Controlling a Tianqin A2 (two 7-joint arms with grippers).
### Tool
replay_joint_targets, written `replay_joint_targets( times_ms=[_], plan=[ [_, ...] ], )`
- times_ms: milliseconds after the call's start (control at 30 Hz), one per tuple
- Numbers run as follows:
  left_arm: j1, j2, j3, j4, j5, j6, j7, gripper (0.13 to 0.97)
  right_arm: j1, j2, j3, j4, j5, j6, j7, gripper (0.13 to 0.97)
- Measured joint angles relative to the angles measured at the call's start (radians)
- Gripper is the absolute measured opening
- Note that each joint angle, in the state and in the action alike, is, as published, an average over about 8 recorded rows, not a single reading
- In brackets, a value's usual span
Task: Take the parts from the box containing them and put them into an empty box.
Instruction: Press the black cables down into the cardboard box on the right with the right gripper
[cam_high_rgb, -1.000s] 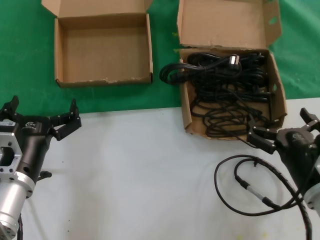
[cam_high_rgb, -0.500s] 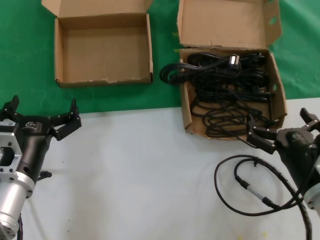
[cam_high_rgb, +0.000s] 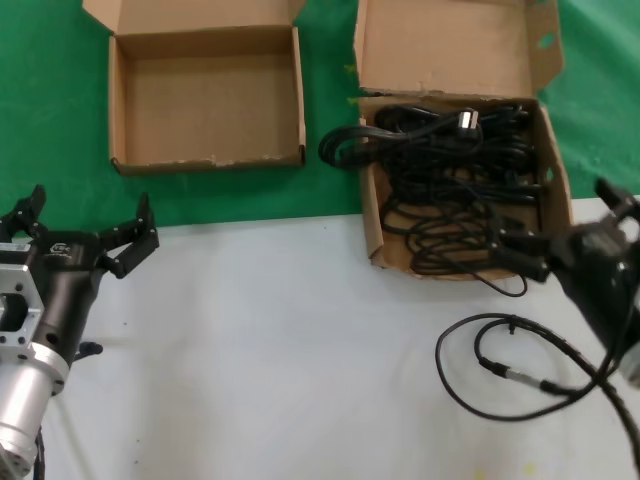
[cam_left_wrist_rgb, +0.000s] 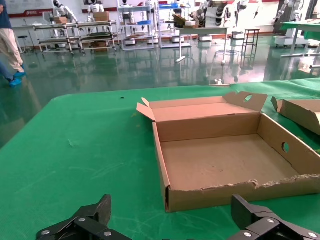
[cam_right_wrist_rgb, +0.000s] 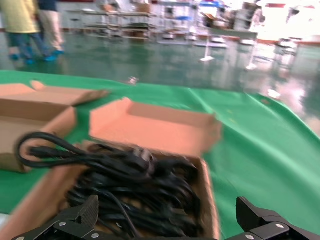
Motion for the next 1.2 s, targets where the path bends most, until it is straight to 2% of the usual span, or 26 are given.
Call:
replay_joint_targets(
  times_ms=[133,233,300,400,467,533,633,800,833,1100,1200],
  plan=[
    [0.000,0.000,0.000,0.000,0.000,0.000,0.000,0.846,0.099,0.168,-0.144,0.042,0.099,0.023,-0.053,0.966],
    [0.000,0.000,0.000,0.000,0.000,0.000,0.000,0.786,0.211,0.288,-0.261,0.054,0.113,-0.007,-0.056,0.966],
    [0.000,0.000,0.000,0.000,0.000,0.000,0.000,0.747,0.297,0.351,-0.333,0.050,0.076,-0.055,-0.028,0.966],
    [0.000,0.000,0.000,0.000,0.000,0.000,0.000,0.688,0.428,0.406,-0.417,0.025,-0.036,-0.162,0.044,0.966],
    [0.000,0.000,0.000,0.000,0.000,0.000,0.000,0.688,0.517,0.420,-0.464,-0.004,-0.120,-0.247,0.083,0.966],
    [0.000,0.000,0.000,0.000,0.000,0.000,0.000,0.688,0.599,0.420,-0.503,-0.037,-0.195,-0.333,0.102,0.966],
    [0.000,0.000,0.000,0.000,0.000,0.000,0.000,0.607,0.714,0.397,-0.549,-0.099,-0.289,-0.461,0.094,0.966],
    [0.000,0.000,0.000,0.000,0.000,0.000,0.000,0.474,0.855,0.312,-0.574,-0.223,-0.387,-0.646,0.010,0.966],
    [0.000,0.000,0.000,0.000,0.000,0.000,0.000,0.474,0.878,0.292,-0.575,-0.248,-0.401,-0.676,-0.010,0.966],
    [0.000,0.000,0.000,0.000,0.000,0.000,0.000,0.299,1.013,0.130,-0.573,-0.439,-0.487,-0.839,-0.149,0.960],
    [0.000,0.000,0.000,0.000,0.000,0.000,0.000,0.271,1.044,0.081,-0.572,-0.496,-0.517,-0.872,-0.185,0.951]
  ],
)
